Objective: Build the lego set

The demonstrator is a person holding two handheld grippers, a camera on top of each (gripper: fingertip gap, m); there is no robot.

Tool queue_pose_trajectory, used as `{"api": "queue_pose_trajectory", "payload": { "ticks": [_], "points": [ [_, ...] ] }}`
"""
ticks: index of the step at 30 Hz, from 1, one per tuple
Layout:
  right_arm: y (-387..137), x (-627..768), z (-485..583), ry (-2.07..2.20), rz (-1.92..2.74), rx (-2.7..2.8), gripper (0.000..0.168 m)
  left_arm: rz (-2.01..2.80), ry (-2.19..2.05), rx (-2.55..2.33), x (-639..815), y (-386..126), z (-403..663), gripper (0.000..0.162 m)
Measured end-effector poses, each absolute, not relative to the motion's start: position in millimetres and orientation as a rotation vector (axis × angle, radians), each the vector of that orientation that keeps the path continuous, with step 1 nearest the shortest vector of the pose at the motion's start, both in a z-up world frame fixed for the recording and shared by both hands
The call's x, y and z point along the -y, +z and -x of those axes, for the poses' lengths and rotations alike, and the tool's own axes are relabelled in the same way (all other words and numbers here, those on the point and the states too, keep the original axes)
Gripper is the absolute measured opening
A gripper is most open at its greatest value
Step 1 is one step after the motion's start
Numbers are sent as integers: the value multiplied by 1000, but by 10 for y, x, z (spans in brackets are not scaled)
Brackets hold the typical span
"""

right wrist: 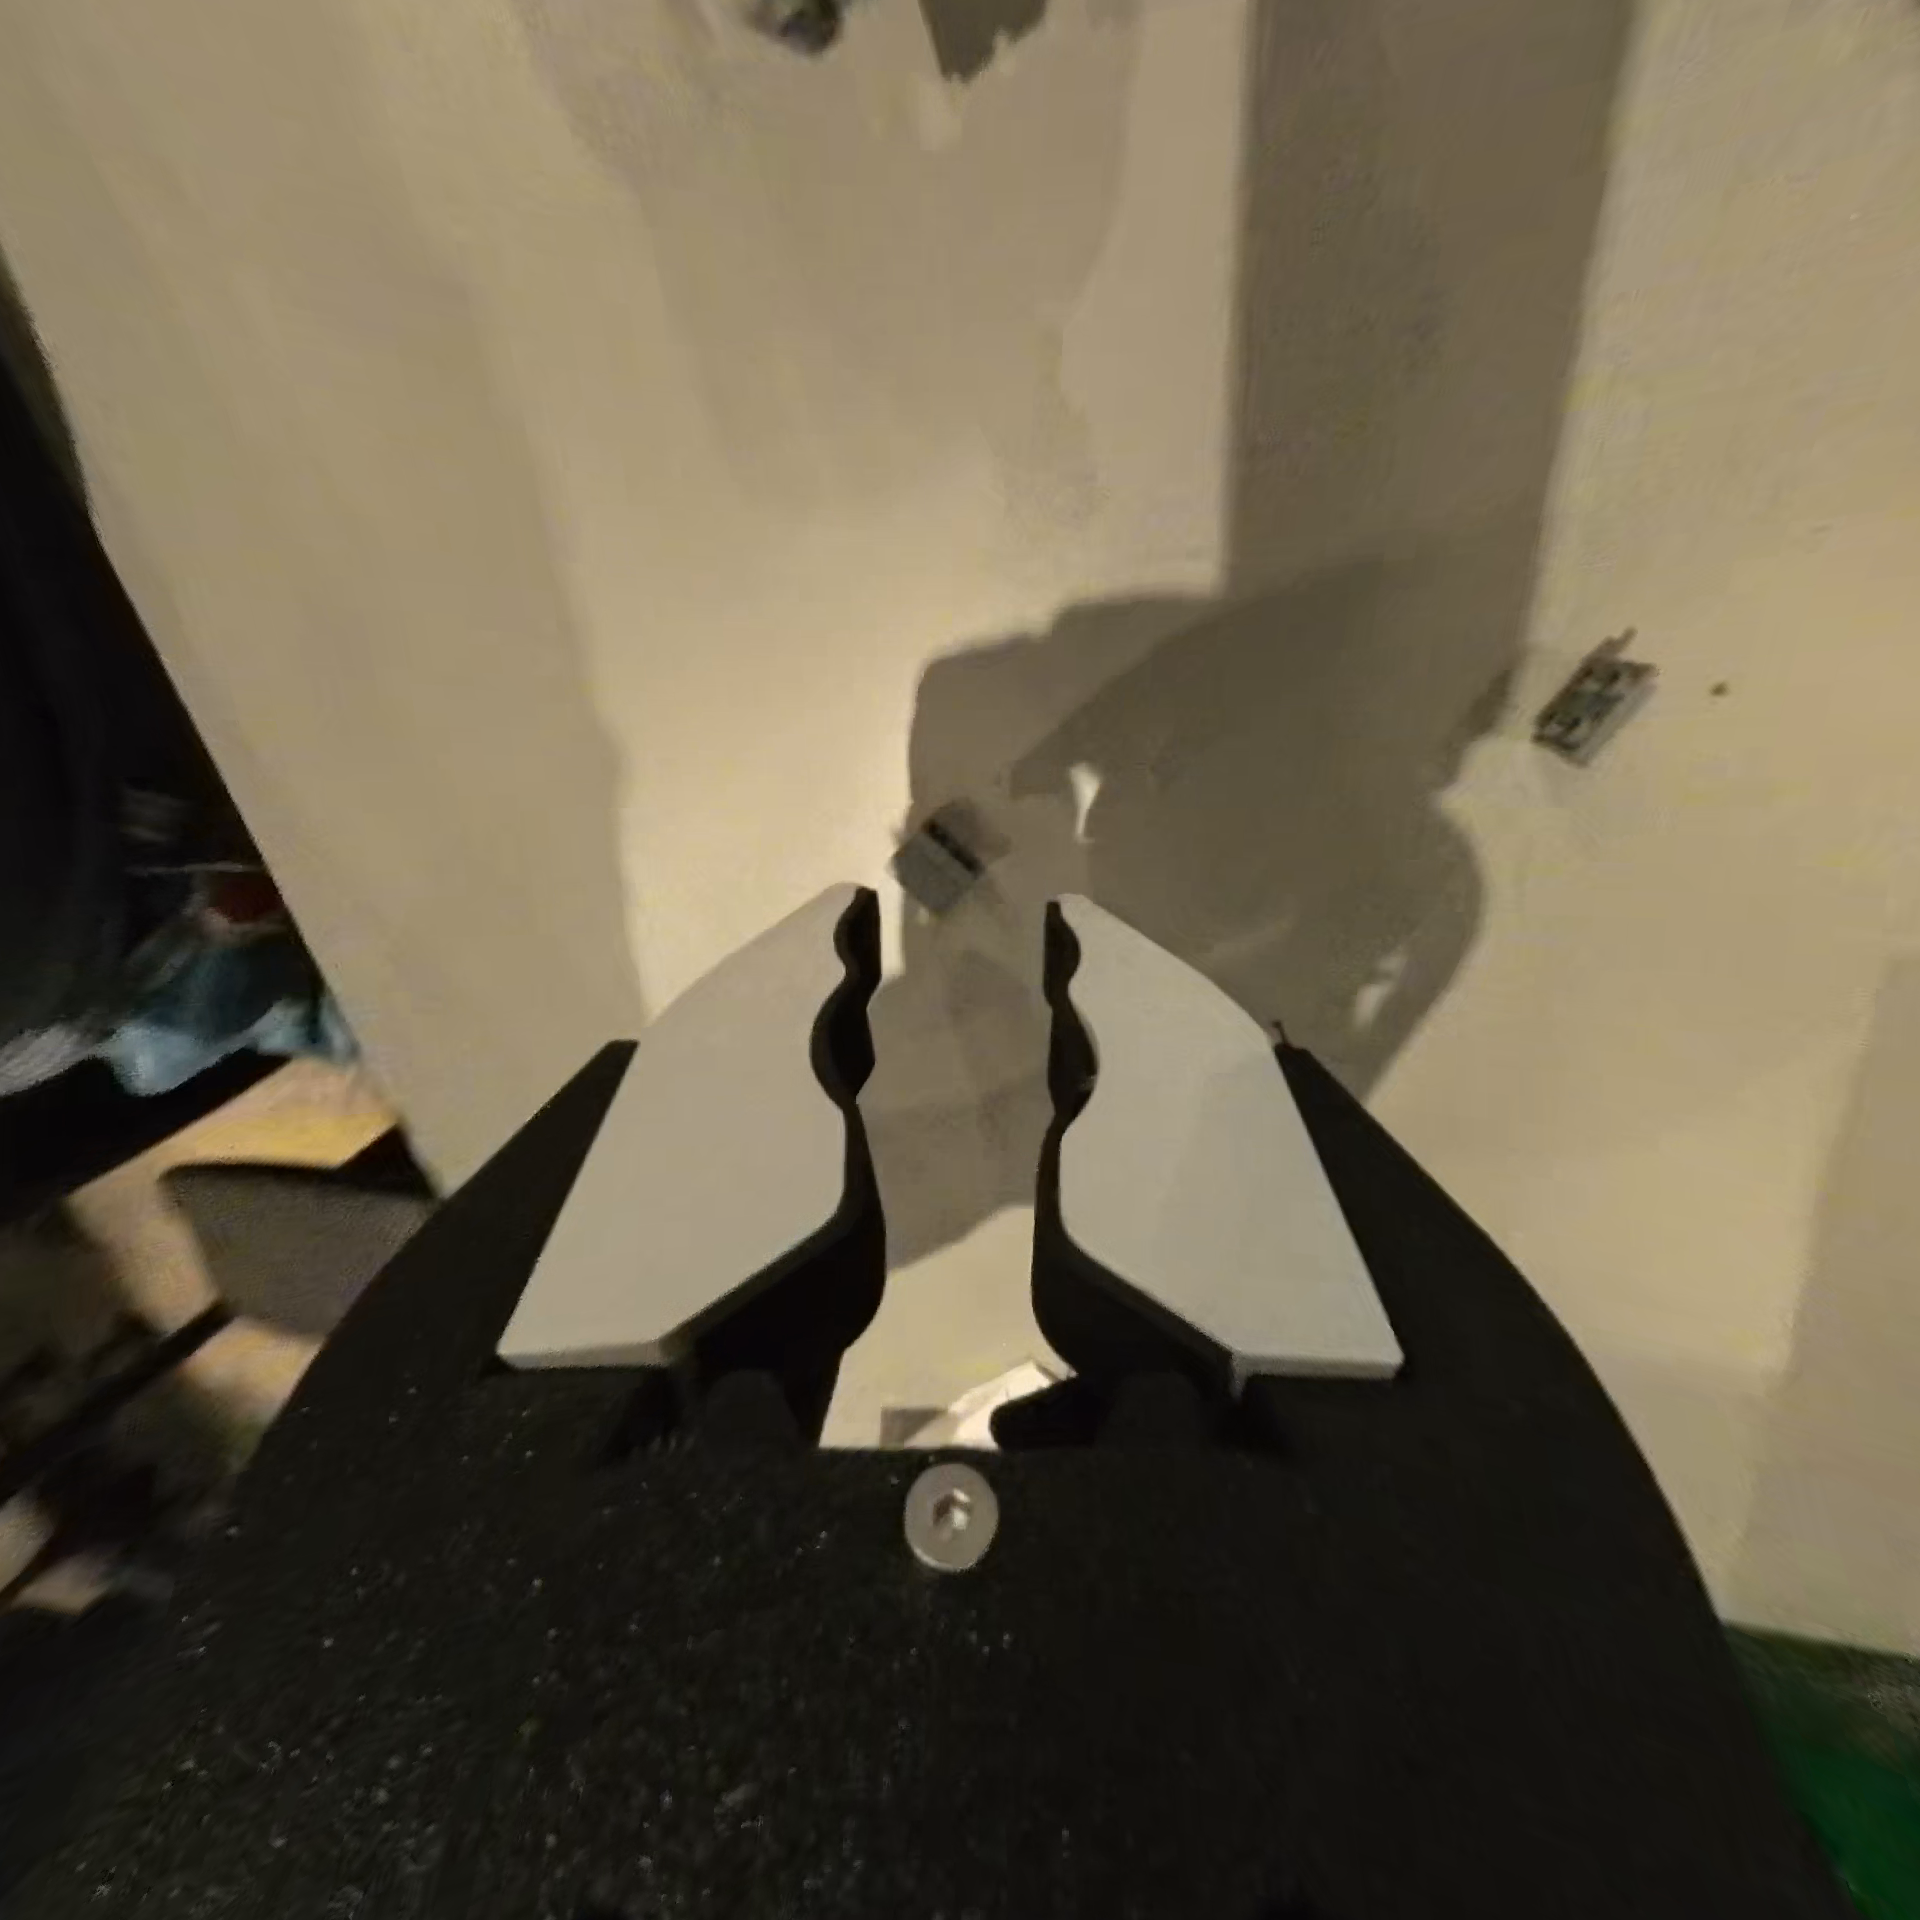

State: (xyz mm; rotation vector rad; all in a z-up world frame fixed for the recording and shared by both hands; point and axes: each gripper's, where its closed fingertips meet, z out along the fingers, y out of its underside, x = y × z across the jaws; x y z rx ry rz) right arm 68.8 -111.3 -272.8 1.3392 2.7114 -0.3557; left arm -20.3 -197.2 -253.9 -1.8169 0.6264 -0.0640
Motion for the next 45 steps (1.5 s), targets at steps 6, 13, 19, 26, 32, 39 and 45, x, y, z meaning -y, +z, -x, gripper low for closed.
{"api": "queue_pose_trajectory", "payload": {
  "ticks": [6,13,19,26,32,39,45],
  "points": [
    [-2875,1159,-926,-529,-1392,-3084,24,1823,-46,-647,1968,-2561,186,17],
    [-2918,1181,-855,-902,-2204,-2712,24,1822,-41,-651,1968,-2561,183,17],
    [-2994,1168,-844,-971,-2451,-2548,29,1824,-38,-660,1968,-2568,175,17],
    [-3031,1143,-802,-839,-2439,-2593,16,1826,-29,-671,1969,-2579,166,17],
    [-2977,1257,-741,-745,-2103,-2667,16,1804,-9,-685,1967,-2566,131,17],
    [-2925,1351,-641,-519,-1880,-2532,15,1846,186,-757,1938,-2676,176,17],
    [-2982,1139,-922,109,-1656,-2490,15,1847,214,-768,1936,-2687,200,17]
  ]
}}
